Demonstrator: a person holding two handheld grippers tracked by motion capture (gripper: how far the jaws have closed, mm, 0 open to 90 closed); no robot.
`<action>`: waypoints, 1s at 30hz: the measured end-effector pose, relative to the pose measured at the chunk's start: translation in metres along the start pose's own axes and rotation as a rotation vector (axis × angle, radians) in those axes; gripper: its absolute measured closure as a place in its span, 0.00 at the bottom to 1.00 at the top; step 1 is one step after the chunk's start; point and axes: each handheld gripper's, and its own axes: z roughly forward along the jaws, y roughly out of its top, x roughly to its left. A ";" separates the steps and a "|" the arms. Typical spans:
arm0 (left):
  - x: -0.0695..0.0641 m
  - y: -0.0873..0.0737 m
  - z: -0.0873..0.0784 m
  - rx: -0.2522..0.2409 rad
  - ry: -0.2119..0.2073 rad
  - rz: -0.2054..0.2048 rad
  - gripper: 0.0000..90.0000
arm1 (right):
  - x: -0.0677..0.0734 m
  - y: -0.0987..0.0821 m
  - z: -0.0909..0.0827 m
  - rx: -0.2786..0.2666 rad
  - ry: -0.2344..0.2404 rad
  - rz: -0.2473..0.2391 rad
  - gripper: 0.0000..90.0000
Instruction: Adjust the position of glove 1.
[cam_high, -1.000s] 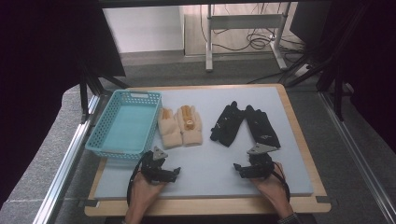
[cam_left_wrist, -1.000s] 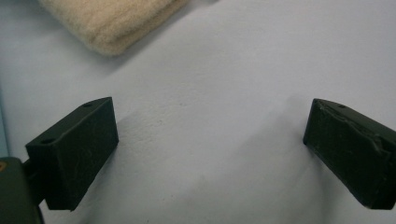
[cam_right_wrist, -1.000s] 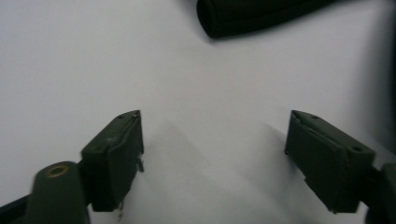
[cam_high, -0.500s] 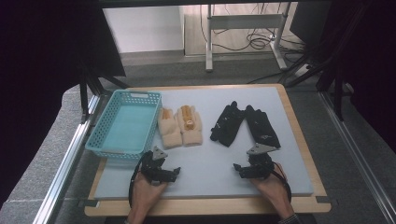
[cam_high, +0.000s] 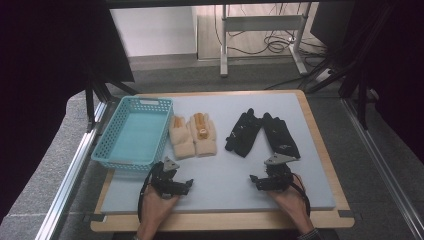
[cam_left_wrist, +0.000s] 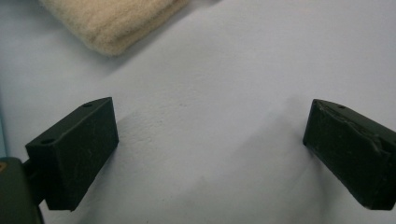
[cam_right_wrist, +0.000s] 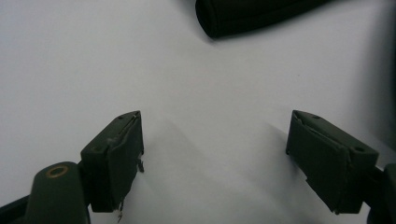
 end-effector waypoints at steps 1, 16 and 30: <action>0.000 0.000 0.000 0.000 0.000 0.000 0.04 | 0.000 0.000 0.000 0.001 -0.003 0.002 0.20; 0.000 0.000 0.000 -0.001 0.000 -0.001 0.04 | -0.006 0.014 -0.005 -0.011 -0.003 0.021 0.29; 0.000 0.000 0.000 0.000 0.000 -0.001 0.04 | -0.026 0.050 0.006 -0.027 0.011 0.025 0.47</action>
